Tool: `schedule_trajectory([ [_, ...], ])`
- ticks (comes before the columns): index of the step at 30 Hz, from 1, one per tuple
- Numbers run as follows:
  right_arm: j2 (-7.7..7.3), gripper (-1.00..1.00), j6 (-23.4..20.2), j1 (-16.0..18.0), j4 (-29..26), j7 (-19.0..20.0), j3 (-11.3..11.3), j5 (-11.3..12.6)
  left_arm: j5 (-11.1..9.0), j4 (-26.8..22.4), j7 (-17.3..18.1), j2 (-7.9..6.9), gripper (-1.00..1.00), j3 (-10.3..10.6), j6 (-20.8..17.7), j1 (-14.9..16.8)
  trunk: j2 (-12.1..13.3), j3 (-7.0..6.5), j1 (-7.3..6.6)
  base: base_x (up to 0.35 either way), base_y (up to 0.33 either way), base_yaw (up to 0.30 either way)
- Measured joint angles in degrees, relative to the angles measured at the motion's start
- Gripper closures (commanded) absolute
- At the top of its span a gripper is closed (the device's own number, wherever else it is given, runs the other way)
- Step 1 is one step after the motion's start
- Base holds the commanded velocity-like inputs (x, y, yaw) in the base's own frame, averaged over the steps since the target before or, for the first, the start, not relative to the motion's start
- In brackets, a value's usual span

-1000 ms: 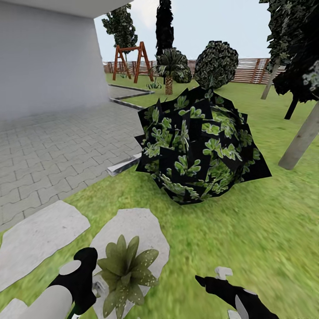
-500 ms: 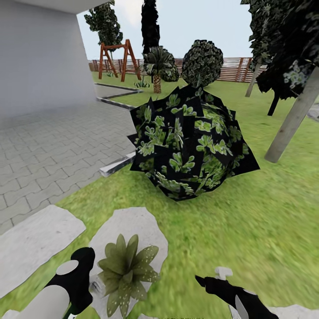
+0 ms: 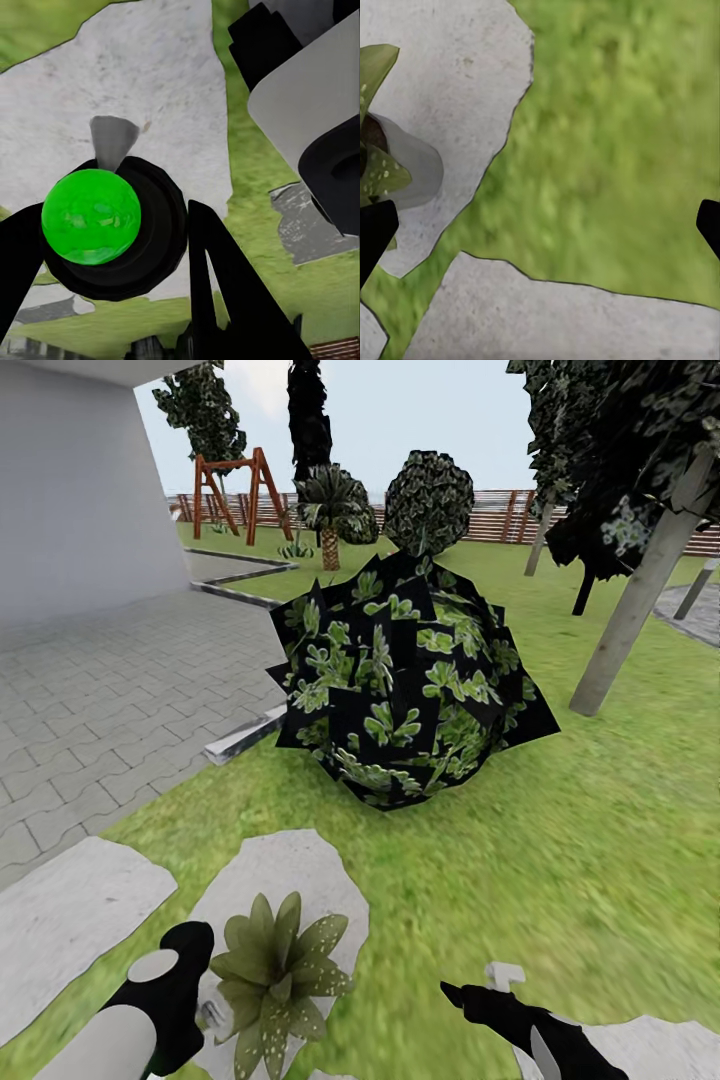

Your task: Pick up the pesticide atomizer in the garden and spray insectifuge to fully cover both potted plants in the garden.

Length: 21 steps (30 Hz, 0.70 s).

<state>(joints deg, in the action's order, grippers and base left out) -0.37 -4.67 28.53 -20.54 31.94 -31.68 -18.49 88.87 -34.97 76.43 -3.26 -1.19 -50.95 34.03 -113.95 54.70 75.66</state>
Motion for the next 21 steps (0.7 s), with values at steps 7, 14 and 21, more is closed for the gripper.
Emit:
schedule_trajectory([
  [7, 0.05, -1.0, -0.02, 0.0, -0.02, 0.06, 0.0, 0.0, 0.27, 1.28, 0.01, 0.07, 1.0, 0.0, 0.02, 0.01, 0.0, 0.37, 0.02, -0.112, -0.089, 0.0],
  [14, 0.05, -1.0, 0.0, 0.0, 0.0, 0.06, 0.0, 0.0, 0.31, 1.21, 0.0, 0.07, 1.0, 0.05, 0.04, 0.04, 0.0, 1.01, 0.0, -0.109, -0.057, 0.0],
  [21, 0.05, -1.0, 0.0, 0.0, 0.0, 0.06, 0.0, 0.0, 1.9, 1.08, -7.13, 0.06, 1.0, -0.01, -0.07, 0.06, 0.0, 1.64, 0.0, -0.003, -0.001, 0.0],
])
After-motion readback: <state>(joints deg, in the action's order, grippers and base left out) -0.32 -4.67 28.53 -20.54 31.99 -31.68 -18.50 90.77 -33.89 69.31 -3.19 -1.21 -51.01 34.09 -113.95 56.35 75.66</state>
